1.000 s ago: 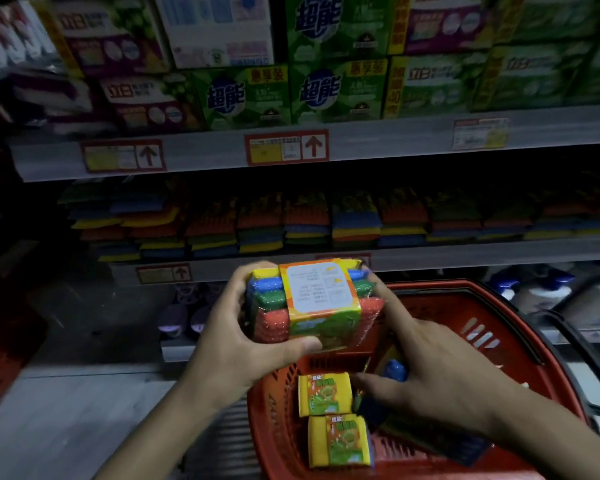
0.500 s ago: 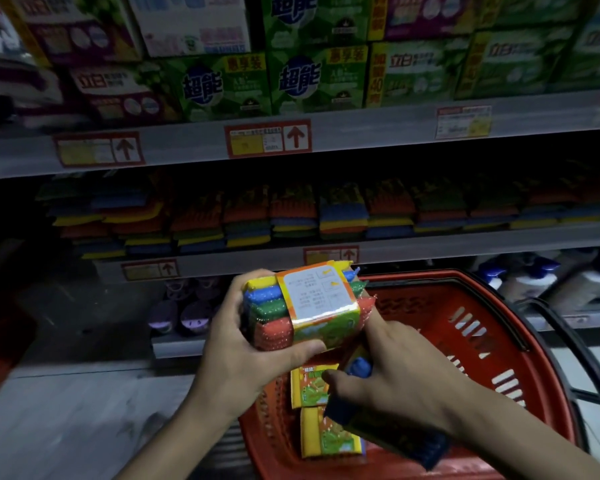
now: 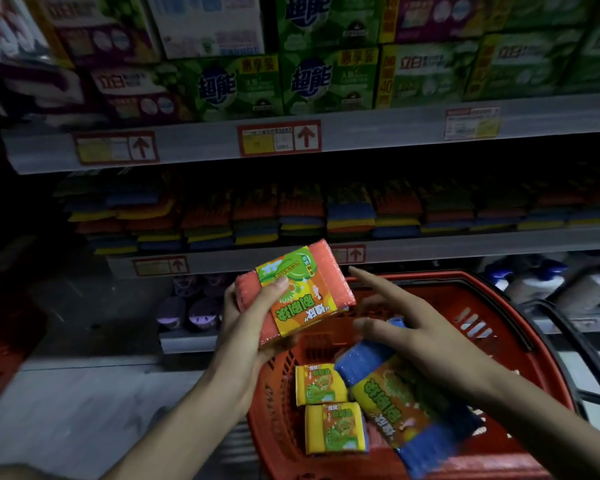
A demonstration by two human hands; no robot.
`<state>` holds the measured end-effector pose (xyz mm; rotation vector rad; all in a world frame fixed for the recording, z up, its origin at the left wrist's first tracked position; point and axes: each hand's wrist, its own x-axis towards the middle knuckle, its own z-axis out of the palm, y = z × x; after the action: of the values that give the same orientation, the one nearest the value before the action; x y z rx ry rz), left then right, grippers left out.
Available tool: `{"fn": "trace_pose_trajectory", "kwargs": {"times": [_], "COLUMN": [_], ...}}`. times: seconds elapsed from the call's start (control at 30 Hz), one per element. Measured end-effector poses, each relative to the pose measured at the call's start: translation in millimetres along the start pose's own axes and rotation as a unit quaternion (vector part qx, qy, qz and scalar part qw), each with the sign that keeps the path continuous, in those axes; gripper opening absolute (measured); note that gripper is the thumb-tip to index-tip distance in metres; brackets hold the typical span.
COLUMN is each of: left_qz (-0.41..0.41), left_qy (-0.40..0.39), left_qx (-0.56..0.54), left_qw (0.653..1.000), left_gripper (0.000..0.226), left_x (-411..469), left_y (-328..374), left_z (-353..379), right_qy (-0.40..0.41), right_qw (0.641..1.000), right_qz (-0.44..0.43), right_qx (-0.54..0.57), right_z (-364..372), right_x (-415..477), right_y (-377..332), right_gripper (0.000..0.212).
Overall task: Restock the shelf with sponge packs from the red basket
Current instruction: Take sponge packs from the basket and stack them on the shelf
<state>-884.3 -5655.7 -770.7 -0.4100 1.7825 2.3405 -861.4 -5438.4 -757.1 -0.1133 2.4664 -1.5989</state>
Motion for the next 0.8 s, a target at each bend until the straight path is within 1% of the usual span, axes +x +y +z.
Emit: {"fn": "trace_pose_trajectory", "kwargs": {"times": [0.13, 0.2, 0.3, 0.4, 0.43, 0.47, 0.5, 0.53, 0.6, 0.67, 0.73, 0.8], "left_qz": [0.016, 0.009, -0.039, -0.112, -0.129, -0.141, -0.153, -0.161, -0.164, -0.162, -0.151, -0.144], "left_qy": [0.022, 0.026, 0.014, -0.003, -0.007, -0.012, -0.015, -0.016, -0.017, -0.013, -0.009, -0.007], "left_qx": [0.014, 0.013, -0.016, -0.090, -0.118, -0.139, -0.154, -0.160, -0.149, -0.116, -0.078, -0.070], "left_qw": [1.000, 1.000, 0.999, 0.990, 0.985, 0.980, 0.976, 0.974, 0.975, 0.980, 0.985, 0.987], "left_gripper": [0.056, 0.053, 0.045, 0.038, 0.036, 0.036, 0.038, 0.039, 0.039, 0.040, 0.042, 0.046], "left_x": [-2.4, -3.1, -2.5, 1.9, 3.7, 5.9, 7.1, 8.7, 10.6, 11.8, 12.5, 13.7], "left_y": [0.9, 0.7, 3.2, 7.9, 9.3, 10.4, 11.8, 12.1, 11.6, 10.5, 10.4, 11.0], "left_z": [4.4, 6.1, 7.4, 4.1, 2.1, 0.2, -1.4, -3.5, -6.5, -7.2, -6.0, -5.6], "right_qy": [-0.007, -0.020, -0.013, 0.002, 0.018, 0.041, 0.061, 0.073, 0.077, 0.085, 0.100, 0.127], "right_qw": [0.997, 0.994, 0.988, 0.981, 0.978, 0.975, 0.969, 0.962, 0.941, 0.916, 0.896, 0.882], "right_qz": [0.003, 0.018, 0.041, 0.075, 0.085, 0.095, 0.114, 0.140, 0.200, 0.245, 0.260, 0.259], "right_qx": [0.070, 0.102, 0.146, 0.178, 0.190, 0.199, 0.209, 0.225, 0.263, 0.306, 0.346, 0.372], "right_z": [3.9, 6.8, 7.1, 3.4, 2.3, 1.3, 0.1, -1.3, -4.1, -6.1, -6.4, -7.1], "right_x": [-0.9, -0.1, 2.2, 4.7, 4.7, 5.1, 4.9, 4.6, 4.5, 3.9, 3.6, 5.9], "right_y": [-2.9, -2.4, -3.6, -3.5, -4.0, -4.0, -4.3, -3.7, -4.6, -6.2, -7.2, -7.0], "right_gripper": [0.073, 0.069, 0.056, 0.055, 0.050, 0.040, 0.031, 0.030, 0.038, 0.044, 0.044, 0.047]}}
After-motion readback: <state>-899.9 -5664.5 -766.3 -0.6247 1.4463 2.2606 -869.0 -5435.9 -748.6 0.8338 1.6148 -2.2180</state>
